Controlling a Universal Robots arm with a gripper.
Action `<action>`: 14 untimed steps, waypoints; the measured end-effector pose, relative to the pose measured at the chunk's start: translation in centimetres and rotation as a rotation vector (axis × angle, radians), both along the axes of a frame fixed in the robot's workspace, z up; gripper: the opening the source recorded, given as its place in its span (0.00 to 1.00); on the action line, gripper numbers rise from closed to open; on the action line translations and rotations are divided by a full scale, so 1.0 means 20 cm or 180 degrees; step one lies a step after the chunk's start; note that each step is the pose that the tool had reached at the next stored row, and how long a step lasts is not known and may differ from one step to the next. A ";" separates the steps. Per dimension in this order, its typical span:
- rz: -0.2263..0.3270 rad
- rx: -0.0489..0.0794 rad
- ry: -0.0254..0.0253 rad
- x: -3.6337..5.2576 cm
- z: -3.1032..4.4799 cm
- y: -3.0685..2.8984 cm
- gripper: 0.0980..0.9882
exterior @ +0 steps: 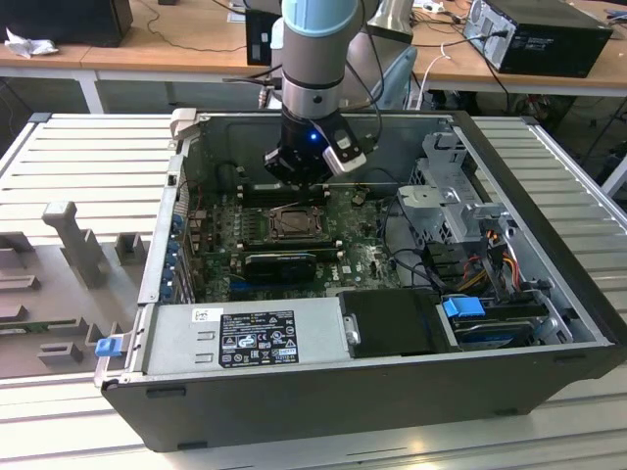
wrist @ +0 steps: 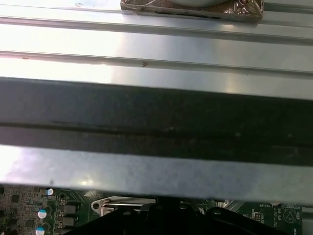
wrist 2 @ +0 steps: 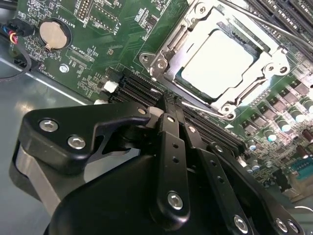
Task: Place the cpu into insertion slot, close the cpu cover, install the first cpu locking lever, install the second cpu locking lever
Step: 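Install the first cpu locking lever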
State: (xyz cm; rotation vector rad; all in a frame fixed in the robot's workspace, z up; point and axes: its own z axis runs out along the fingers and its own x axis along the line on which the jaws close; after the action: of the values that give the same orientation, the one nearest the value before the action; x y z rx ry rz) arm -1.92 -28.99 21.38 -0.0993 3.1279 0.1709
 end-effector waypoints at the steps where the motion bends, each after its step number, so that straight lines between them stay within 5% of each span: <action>1: 0.0000 0.0000 0.0000 0.001 -0.005 0.000 0.01; 5: 0.0000 -0.0011 0.0000 0.005 -0.030 0.000 0.01; 14: 0.0000 -0.0117 0.0000 0.008 -0.059 0.001 0.01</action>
State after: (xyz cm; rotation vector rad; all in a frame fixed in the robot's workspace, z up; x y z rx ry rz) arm -1.75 -28.96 20.20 -0.0994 3.1316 0.1133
